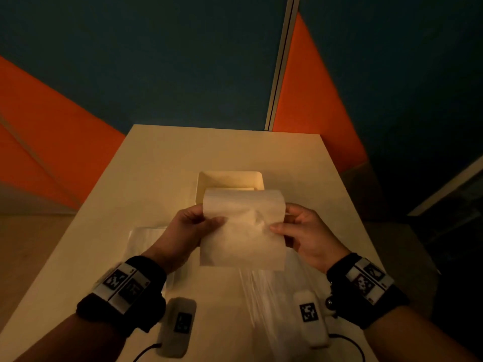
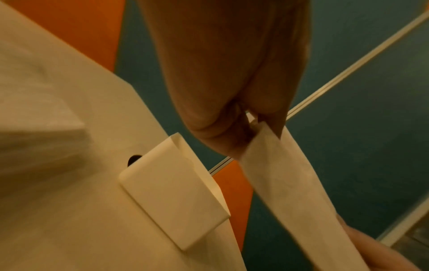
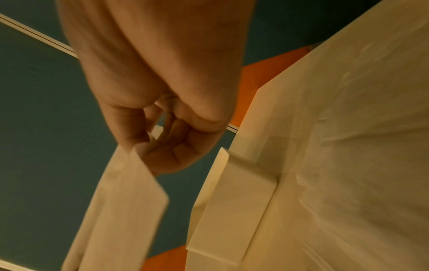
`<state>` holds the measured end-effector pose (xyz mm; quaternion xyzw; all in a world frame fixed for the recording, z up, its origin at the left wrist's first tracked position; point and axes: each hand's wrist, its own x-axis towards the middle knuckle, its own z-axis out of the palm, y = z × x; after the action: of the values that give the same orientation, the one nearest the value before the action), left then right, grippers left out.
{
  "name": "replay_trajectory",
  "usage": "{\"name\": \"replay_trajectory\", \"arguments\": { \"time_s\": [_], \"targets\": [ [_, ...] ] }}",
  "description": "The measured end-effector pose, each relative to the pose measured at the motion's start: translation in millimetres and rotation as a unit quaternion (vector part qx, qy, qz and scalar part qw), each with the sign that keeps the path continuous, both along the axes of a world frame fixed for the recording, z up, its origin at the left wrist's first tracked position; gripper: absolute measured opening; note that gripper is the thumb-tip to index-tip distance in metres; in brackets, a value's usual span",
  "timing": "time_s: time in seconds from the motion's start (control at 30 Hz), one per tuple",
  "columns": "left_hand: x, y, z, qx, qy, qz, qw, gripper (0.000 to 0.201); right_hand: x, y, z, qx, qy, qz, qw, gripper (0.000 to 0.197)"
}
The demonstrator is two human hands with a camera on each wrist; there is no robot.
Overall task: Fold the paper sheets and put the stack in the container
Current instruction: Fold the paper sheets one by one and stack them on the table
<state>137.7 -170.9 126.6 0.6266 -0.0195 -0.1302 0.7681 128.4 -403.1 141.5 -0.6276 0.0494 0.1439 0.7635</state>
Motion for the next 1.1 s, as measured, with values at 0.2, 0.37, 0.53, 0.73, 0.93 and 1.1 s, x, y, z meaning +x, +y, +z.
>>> {"name": "replay_trajectory", "arguments": {
  "time_s": [0.2,0.37,0.53,0.73,0.93,1.1],
  "targets": [
    [-2.9,7.3,17.2,0.094,-0.049,-0.025,0.994,0.034,2.6,-0.3,2.6,-0.005,0.008,-0.052,0.999,0.019],
    [-3.0,18.2,23.6,0.104,-0.032,-0.087,0.99,0.042,4.9,-7.0,6.3,0.043,0.07,-0.021,0.996,0.043],
    [-6.7,23.2,29.1,0.065,0.036,-0.186,0.98,0.043,3.8,0.0,0.0,-0.105,-0.025,0.038,0.993,0.022],
    [-13.8,16.4,14.2,0.156,0.054,-0.24,0.957,0.03,3.8,19.3,2.2,-0.133,-0.041,0.169,0.976,0.022],
    [-21.7,74.3,-8.0,0.139,0.088,0.079,0.983,0.033,18.9,-14.2,-18.2,-0.194,0.04,0.03,0.98,0.011],
    [-39.6,120.7,-37.5,0.171,0.143,0.213,0.951,0.04,28.7,-51.6,-38.9,-0.258,0.08,-0.061,0.961,0.015]
  ]
}}
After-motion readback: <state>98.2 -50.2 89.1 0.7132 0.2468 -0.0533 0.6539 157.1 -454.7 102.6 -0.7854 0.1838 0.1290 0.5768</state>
